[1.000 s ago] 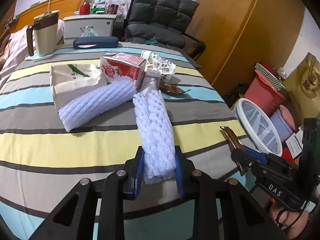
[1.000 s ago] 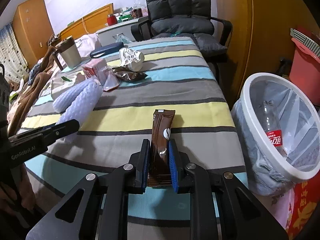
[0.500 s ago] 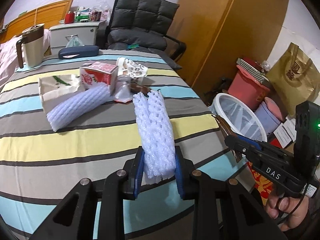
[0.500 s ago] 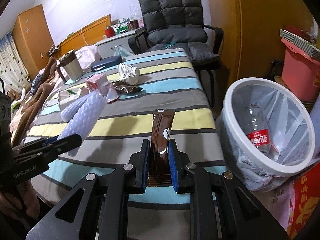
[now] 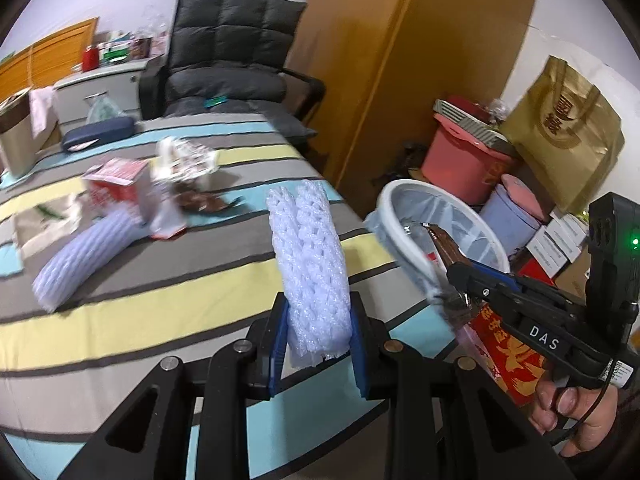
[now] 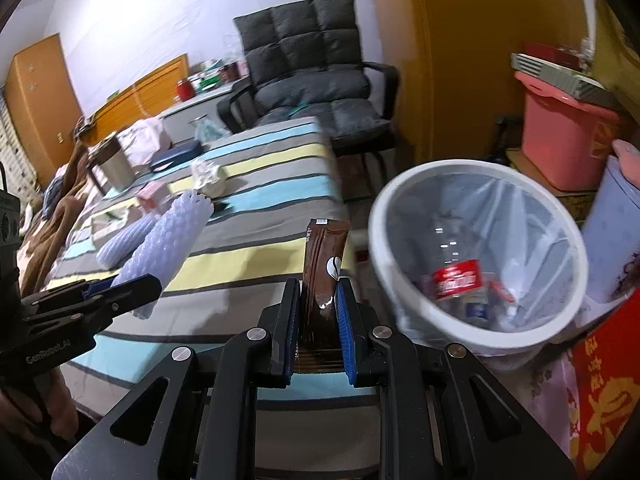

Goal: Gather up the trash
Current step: 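Carry the foam sleeve and brown wrapper over the wastebasket with both grippers, then open both grippers to drop the sleeve and wrapper into the wastebasket, then move both open grippers back over the table toward the remaining trash, then grasp the white paper bag with the left gripper while the right grasps the clear cup, then carry the paper bag and clear cup over the wastebasket with both grippers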

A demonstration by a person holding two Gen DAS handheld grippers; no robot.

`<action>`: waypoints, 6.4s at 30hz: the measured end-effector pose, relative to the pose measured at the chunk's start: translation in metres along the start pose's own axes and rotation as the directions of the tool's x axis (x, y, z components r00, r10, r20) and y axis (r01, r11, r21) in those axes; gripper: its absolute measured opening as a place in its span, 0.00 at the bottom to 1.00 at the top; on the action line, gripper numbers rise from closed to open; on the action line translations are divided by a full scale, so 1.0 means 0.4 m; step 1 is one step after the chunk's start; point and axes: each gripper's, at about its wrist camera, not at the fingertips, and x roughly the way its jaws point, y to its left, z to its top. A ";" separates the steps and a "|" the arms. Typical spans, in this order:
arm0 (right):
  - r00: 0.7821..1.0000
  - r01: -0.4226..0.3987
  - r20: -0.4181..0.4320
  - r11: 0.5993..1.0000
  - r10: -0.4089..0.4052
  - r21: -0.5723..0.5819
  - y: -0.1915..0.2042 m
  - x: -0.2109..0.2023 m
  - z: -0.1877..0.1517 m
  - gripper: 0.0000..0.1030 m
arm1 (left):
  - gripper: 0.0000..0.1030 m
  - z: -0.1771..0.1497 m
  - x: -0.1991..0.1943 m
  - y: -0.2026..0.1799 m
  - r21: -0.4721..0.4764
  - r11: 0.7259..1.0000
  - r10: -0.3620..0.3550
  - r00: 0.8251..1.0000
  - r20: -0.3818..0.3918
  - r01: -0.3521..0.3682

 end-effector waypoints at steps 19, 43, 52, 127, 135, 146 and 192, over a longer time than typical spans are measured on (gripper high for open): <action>0.990 0.139 0.009 0.980 -0.142 0.143 -0.182 -0.033 -0.005 0.20 | 0.28 0.084 0.168 -0.219 0.140 0.976 -0.159 0.984 -0.078 0.168; 0.987 0.162 -0.042 0.967 -0.157 0.198 -0.258 0.008 0.001 0.45 | 0.55 0.143 0.307 -0.273 0.117 0.968 -0.210 0.970 -0.120 0.223; 0.990 0.142 -0.009 0.971 -0.143 0.190 -0.230 -0.016 0.005 0.47 | 0.56 0.142 0.260 -0.238 0.106 0.976 -0.184 0.980 -0.077 0.191; 0.982 -0.189 -0.046 0.955 0.183 -0.228 0.258 0.104 0.051 0.47 | 0.61 0.011 -0.149 0.468 -0.295 0.923 0.288 0.952 0.107 -0.246; 0.978 -0.203 -0.087 0.951 0.188 -0.235 0.291 0.160 0.073 0.47 | 0.57 0.034 -0.053 0.542 -0.362 0.914 0.215 0.975 0.056 -0.181; 0.970 -0.234 -0.128 0.936 0.207 -0.264 0.374 0.253 0.126 0.42 | 0.22 0.018 -0.056 0.511 -0.318 0.942 0.144 0.984 0.101 -0.105; 0.983 -0.183 -0.031 0.979 0.181 -0.085 0.166 0.072 0.064 0.30 | 0.16 0.001 -0.142 0.312 -0.206 0.975 0.112 0.987 0.117 -0.086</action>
